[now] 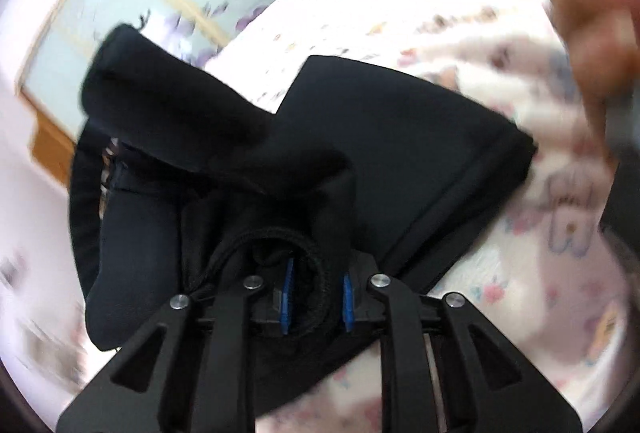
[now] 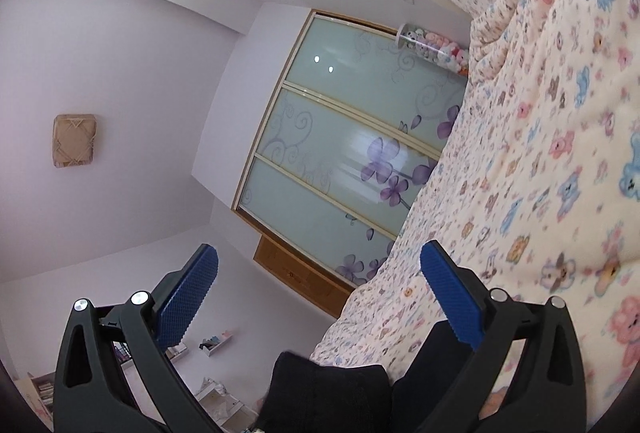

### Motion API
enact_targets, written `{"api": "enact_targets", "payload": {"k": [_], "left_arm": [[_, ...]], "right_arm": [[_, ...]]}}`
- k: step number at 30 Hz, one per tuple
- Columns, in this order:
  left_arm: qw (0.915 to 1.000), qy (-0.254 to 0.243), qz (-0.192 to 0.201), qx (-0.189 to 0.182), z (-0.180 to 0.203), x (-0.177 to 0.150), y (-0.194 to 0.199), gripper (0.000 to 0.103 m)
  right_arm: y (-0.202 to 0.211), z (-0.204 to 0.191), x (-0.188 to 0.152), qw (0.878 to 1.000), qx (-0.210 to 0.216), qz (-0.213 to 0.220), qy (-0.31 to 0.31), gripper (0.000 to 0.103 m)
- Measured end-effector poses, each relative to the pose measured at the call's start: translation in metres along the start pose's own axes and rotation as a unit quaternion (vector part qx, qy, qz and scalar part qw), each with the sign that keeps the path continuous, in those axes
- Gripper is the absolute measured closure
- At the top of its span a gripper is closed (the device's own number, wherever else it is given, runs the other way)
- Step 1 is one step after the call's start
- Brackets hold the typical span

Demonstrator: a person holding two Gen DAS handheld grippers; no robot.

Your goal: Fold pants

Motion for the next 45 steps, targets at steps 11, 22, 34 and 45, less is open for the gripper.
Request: {"api": "enact_targets", "payload": {"k": [11,22,34,45], "left_arm": [[0.9949,0.071,0.057,0.043,-0.046,-0.03,0.037,0.019],[0.847,0.524,0.086,-0.029,-0.182,-0.186,0.074,0.002],[0.7646,0.631,0.103,-0.083,-0.187,-0.217,0.071,0.002],[0.7224,0.674,0.112,-0.106,-0.198,-0.24,0.082,0.002]], "right_arm": [[-0.003,-0.003,0.008,1.0,0.01,-0.011,0.021,0.001],[-0.034,-0.031,-0.077,0.958,0.014,-0.285,0.011,0.006],[0.004,0.034,-0.127,0.889,-0.214,-0.402,-0.048,0.03],[-0.01,0.042,-0.148,0.881,-0.285,-0.377,0.009,0.082]]}}
Point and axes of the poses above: each gripper's, at about its wrist camera, not at the fingertips, and y roughly against the way its jaws point, z to its right, x to its top, the point moved 9 cm from there along -y, roughly the way its jaws point, and after that the axes turned 2 degrees about x, right-handed, at the moved point
